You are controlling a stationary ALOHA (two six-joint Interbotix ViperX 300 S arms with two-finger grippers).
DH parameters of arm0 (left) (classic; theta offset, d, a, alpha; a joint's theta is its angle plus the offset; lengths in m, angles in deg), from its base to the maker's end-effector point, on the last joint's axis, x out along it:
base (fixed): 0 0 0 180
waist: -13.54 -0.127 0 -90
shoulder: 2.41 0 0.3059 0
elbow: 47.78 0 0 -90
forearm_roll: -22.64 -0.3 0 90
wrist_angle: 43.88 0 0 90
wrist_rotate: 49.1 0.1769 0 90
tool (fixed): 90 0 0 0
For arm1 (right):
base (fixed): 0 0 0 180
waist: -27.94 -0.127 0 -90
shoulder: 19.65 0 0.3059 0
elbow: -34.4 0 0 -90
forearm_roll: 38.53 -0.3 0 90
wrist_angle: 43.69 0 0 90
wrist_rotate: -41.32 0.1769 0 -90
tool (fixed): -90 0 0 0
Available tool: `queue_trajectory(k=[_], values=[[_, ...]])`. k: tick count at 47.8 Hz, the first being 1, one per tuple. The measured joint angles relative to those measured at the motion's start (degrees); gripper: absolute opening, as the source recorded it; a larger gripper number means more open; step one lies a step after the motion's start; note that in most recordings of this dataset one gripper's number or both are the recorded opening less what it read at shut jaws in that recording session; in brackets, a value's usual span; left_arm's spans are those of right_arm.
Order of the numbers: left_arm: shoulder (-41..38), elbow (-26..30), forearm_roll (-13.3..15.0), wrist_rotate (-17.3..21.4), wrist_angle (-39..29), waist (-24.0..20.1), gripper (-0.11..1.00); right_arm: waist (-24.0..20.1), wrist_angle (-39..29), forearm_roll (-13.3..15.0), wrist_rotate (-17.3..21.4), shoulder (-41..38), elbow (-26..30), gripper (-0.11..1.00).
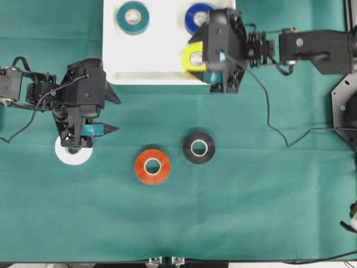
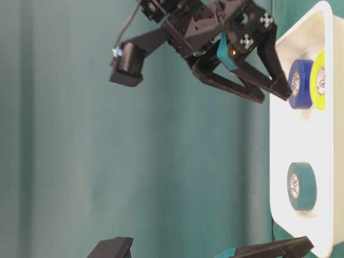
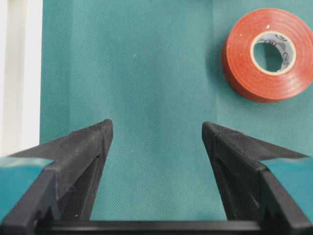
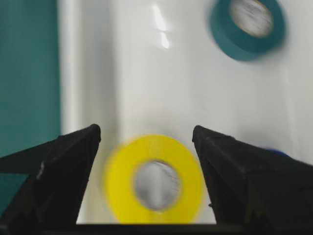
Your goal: Put the tape alternately from left to right into the white case.
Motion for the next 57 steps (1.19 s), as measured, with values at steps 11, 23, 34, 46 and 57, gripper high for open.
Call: queue_trajectory(k=[11, 23, 34, 46, 57], values=[[0.0, 0.0, 0.1, 0.0, 0.0, 0.0, 0.93, -5.1, 0.8, 0.0, 0.3, 0.0, -0.8, 0.83], [0.0, 0.0, 0.1, 0.1, 0.0, 0.1, 0.93, -8.5, 1.0, -0.1, 1.4, 0.1, -1.1, 0.83], [0.1, 0.0, 0.1, 0.0, -0.3, 0.0, 0.93, -8.4, 1.0, -0.2, 2.2, 0.1, -1.1, 0.83], [0.2, 0.0, 0.2, -4.3, -4.0, 1.2, 0.93, -8.4, 0.9, -0.2, 2.4, 0.0, -1.1, 0.83], [2.0, 0.0, 0.2, -10.2, -9.1, 4.1, 0.93, -8.4, 1.0, -0.2, 2.3, 0.0, -1.1, 0.83]])
